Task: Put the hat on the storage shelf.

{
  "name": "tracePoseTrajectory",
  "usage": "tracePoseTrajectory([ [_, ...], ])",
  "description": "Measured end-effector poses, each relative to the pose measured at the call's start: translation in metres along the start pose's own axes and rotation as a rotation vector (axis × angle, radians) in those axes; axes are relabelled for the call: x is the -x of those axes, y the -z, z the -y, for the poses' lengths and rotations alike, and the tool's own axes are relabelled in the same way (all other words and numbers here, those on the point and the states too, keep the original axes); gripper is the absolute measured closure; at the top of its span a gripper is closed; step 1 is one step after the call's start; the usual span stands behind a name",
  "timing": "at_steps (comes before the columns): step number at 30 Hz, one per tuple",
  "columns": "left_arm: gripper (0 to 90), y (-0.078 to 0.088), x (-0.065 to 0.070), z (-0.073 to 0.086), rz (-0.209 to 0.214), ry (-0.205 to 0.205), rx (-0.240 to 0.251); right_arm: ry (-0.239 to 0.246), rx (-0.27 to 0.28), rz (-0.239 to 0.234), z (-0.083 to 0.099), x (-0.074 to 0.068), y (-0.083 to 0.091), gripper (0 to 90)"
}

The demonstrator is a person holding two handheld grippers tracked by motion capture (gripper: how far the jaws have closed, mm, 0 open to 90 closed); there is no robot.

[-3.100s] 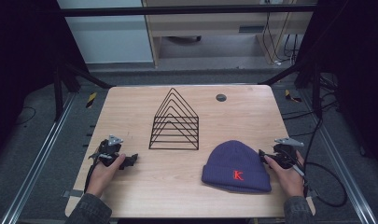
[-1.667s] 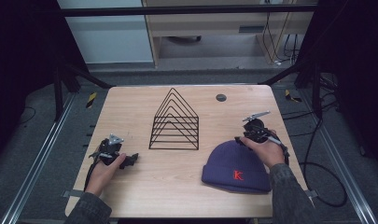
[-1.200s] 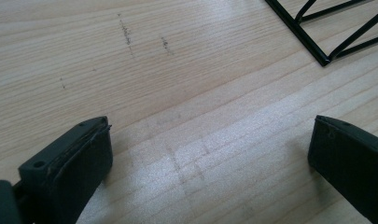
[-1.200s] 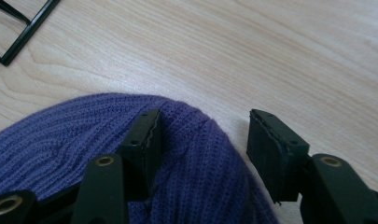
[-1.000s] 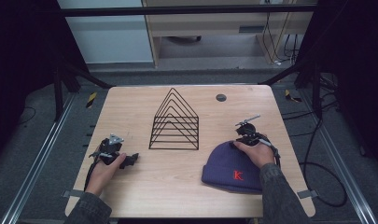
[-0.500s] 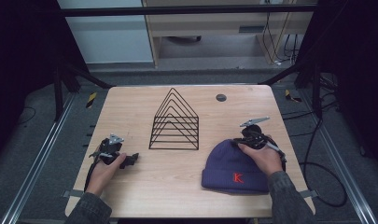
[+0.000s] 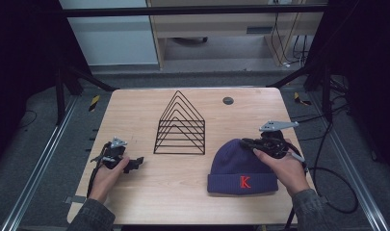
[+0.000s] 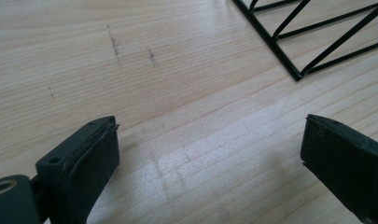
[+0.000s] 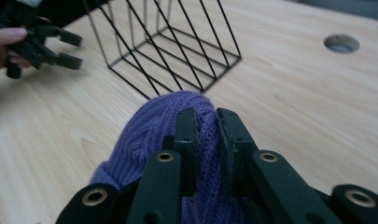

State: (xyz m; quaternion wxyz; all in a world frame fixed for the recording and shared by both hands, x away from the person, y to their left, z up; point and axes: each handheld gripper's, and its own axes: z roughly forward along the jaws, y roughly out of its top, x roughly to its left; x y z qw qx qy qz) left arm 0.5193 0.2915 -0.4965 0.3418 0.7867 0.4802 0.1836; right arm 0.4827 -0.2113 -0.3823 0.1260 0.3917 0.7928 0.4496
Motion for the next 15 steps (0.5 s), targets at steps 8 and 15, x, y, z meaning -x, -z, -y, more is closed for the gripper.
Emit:
tracePoseTrajectory([
  [8,5.1,0.01,0.003,-0.005,0.006,-0.009,0.041,0.061,0.041,-0.008,-0.029,-0.013,0.016,79.2],
  [15,5.9,0.026,0.016,-0.012,0.019,-0.07,0.074,0.081,0.059,0.017,-0.053,-0.013,0.023,79.3],
])
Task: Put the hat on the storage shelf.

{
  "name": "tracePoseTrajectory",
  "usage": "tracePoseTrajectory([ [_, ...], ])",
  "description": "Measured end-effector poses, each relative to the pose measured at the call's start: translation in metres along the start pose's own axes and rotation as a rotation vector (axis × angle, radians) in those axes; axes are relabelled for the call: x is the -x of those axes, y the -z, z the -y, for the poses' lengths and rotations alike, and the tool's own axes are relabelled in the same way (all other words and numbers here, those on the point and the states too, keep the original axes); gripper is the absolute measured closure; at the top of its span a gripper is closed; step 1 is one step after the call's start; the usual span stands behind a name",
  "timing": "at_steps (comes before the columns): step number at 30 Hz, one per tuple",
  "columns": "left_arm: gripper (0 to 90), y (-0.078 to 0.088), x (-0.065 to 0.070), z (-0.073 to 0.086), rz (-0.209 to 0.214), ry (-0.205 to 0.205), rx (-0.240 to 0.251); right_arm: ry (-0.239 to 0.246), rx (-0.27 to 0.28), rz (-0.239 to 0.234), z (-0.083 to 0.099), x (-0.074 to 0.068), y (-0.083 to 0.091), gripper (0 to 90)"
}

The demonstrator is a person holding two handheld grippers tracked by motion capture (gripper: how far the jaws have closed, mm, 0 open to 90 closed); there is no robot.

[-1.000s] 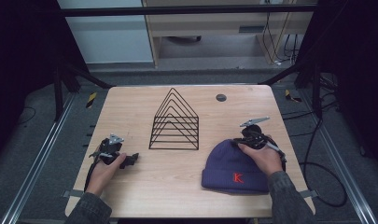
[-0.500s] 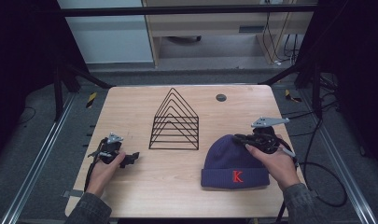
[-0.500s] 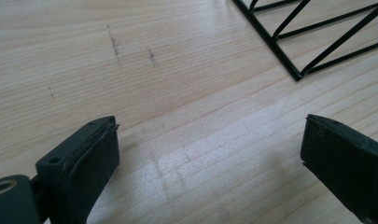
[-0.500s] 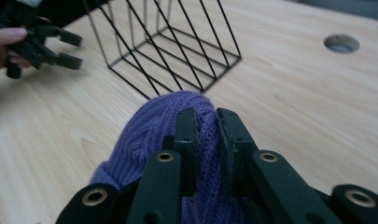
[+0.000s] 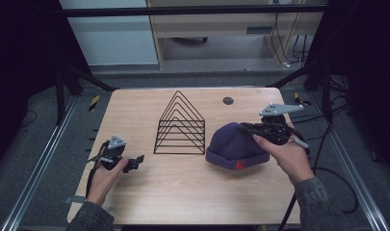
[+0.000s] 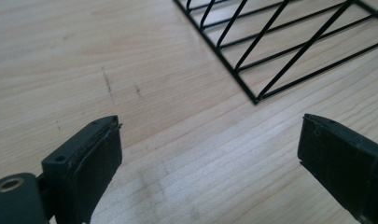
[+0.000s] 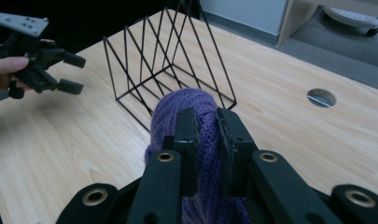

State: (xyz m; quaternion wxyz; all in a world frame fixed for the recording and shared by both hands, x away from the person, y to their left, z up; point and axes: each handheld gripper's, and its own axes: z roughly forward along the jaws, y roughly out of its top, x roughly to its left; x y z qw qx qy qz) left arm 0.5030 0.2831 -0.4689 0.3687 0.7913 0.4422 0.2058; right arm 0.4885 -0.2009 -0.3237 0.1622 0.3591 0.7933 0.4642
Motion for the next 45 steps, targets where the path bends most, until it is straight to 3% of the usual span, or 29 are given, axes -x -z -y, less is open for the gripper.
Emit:
tracePoseTrajectory([
  [10,5.9,0.025,0.015,-0.023,0.001,-0.068,0.065,-0.003,0.049,0.025,-0.034,0.004,0.011,79.2],
  [13,5.8,0.039,0.023,-0.041,0.01,-0.098,0.092,0.01,0.072,0.044,-0.055,0.005,0.016,79.2],
  [19,5.9,0.05,0.038,-0.058,0.034,-0.127,0.106,0.036,0.108,0.069,-0.086,0.004,0.026,79.2],
  [21,5.7,0.055,0.042,-0.068,0.045,-0.14,0.12,0.051,0.132,0.078,-0.103,0.001,0.033,79.2],
  [25,5.6,0.063,0.045,-0.093,0.069,-0.154,0.145,0.051,0.146,0.079,-0.117,0.0,0.035,79.2],
  [32,6.1,0.063,0.047,-0.134,0.13,-0.175,0.166,0.048,0.153,0.081,-0.142,-0.003,0.019,79.3],
  [40,7.6,0.049,0.044,-0.162,0.162,-0.201,0.166,0.039,0.174,0.067,-0.159,-0.008,0.002,79.3],
  [41,8.1,0.045,0.043,-0.166,0.179,-0.192,0.176,0.035,0.19,0.056,-0.164,-0.01,-0.001,79.3],
  [45,9.0,0.043,0.043,-0.172,0.183,-0.19,0.182,0.021,0.209,0.041,-0.17,-0.011,-0.007,79.2],
])
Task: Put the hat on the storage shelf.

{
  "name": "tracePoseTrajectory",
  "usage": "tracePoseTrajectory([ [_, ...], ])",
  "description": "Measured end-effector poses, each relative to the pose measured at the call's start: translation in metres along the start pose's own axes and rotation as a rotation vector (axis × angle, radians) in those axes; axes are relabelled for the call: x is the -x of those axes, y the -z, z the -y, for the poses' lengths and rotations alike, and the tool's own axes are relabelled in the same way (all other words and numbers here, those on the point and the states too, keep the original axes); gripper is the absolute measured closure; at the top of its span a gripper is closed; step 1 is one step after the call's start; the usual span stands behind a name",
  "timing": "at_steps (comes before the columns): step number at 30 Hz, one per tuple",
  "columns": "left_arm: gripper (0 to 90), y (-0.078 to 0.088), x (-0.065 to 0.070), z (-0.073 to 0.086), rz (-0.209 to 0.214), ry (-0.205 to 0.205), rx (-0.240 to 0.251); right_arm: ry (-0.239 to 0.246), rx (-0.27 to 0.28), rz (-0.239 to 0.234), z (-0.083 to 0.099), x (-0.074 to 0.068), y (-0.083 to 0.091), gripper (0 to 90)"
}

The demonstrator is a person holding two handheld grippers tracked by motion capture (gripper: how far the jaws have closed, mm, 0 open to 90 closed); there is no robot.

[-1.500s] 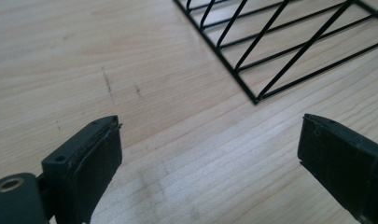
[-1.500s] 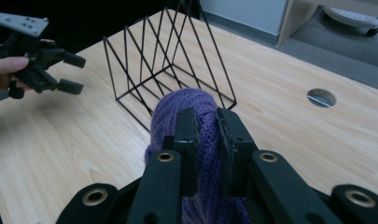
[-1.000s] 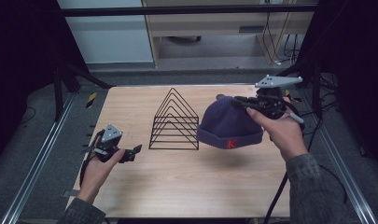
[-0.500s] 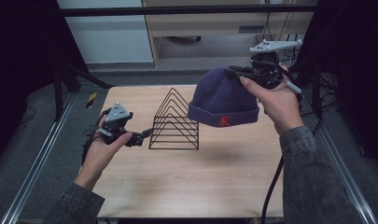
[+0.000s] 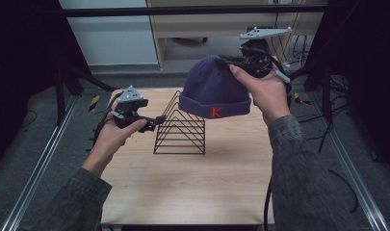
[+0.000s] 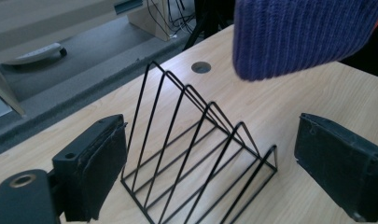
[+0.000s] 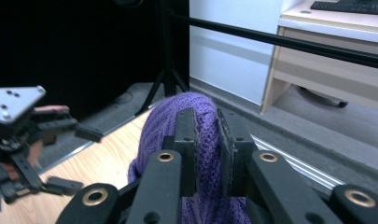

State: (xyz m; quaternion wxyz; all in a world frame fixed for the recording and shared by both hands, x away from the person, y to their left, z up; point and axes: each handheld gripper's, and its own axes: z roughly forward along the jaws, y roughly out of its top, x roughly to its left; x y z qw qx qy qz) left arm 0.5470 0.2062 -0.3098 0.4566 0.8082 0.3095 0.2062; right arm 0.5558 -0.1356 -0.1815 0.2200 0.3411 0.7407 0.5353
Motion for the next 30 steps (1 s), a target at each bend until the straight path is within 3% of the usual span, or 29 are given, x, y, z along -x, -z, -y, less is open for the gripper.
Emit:
tracePoseTrajectory([
  [4,9.1,0.005,0.001,-0.008,-0.005,-0.002,0.024,-0.015,0.011,-0.005,-0.004,-0.005,-0.006,79.2],
  [7,8.9,0.009,0.0,-0.013,0.004,0.023,0.043,-0.008,0.009,-0.003,-0.006,-0.012,-0.008,79.2],
  [9,8.2,0.009,0.003,-0.016,0.02,0.014,0.053,0.001,0.002,-0.006,-0.007,-0.02,-0.012,79.2],
  [17,5.1,-0.005,0.004,-0.02,0.077,-0.026,0.025,0.009,0.01,-0.059,-0.014,-0.034,-0.031,79.2],
  [21,4.9,-0.011,-0.001,-0.02,0.079,-0.014,0.017,0.025,0.019,-0.089,-0.019,-0.045,-0.038,79.2],
  [25,12.4,-0.014,-0.004,-0.018,0.106,-0.002,-0.001,0.039,0.01,-0.097,-0.02,-0.051,-0.043,79.2],
  [26,27.3,-0.014,-0.005,-0.017,0.119,-0.015,-0.013,0.046,0.002,-0.097,-0.019,-0.055,-0.046,79.2],
  [30,52.8,-0.014,-0.003,-0.017,0.113,-0.037,-0.034,0.041,-0.002,-0.091,-0.017,-0.054,-0.049,79.1],
])
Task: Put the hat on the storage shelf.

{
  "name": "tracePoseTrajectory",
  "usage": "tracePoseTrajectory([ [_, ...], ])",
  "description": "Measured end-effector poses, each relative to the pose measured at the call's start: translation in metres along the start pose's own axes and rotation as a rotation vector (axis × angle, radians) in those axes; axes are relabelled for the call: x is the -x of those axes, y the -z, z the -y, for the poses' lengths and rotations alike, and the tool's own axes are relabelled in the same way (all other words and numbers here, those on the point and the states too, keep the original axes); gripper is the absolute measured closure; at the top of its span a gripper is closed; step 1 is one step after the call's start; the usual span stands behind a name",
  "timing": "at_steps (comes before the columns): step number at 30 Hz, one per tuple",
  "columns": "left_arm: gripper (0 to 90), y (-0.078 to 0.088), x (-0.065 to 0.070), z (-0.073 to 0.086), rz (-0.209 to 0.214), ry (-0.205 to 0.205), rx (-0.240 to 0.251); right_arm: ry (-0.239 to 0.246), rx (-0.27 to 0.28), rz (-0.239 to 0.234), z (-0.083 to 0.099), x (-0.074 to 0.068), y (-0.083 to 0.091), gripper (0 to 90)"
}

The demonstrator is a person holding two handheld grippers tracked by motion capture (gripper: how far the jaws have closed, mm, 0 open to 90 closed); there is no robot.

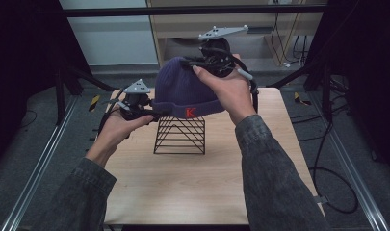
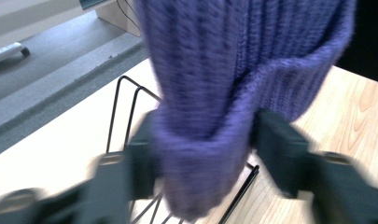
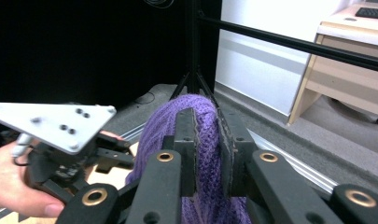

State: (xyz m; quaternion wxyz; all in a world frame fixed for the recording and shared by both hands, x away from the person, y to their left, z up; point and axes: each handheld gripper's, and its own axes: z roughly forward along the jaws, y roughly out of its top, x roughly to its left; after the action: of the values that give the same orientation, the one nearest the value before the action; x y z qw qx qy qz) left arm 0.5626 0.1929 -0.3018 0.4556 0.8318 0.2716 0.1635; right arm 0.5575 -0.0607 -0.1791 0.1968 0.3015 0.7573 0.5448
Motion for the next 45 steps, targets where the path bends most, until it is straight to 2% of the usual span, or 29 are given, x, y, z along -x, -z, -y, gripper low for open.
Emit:
tracePoseTrajectory([
  [1,52.8,0.001,0.001,-0.001,-0.005,-0.002,-0.001,0.0,0.0,0.0,0.0,0.0,0.0,79.1],
  [2,59.2,0.002,0.001,-0.001,-0.009,0.001,0.0,-0.004,-0.005,0.006,0.001,0.002,-0.001,79.0],
  [5,61.1,0.005,0.002,-0.001,-0.029,0.0,-0.003,-0.014,-0.008,0.014,0.004,0.006,-0.002,78.8],
  [14,61.0,0.006,-0.008,0.011,-0.076,0.052,0.007,-0.028,-0.043,0.028,0.015,0.012,-0.014,78.6],
  [22,61.0,0.003,-0.016,0.024,-0.098,0.068,-0.014,-0.029,-0.081,0.034,0.027,0.012,-0.027,78.5],
  [33,60.9,0.001,-0.019,0.036,-0.102,0.097,-0.032,-0.011,-0.126,0.028,0.036,0.009,-0.039,78.6],
  [45,60.8,0.001,-0.016,0.04,-0.105,0.086,-0.048,-0.005,-0.157,0.027,0.045,0.009,-0.038,78.5],
])
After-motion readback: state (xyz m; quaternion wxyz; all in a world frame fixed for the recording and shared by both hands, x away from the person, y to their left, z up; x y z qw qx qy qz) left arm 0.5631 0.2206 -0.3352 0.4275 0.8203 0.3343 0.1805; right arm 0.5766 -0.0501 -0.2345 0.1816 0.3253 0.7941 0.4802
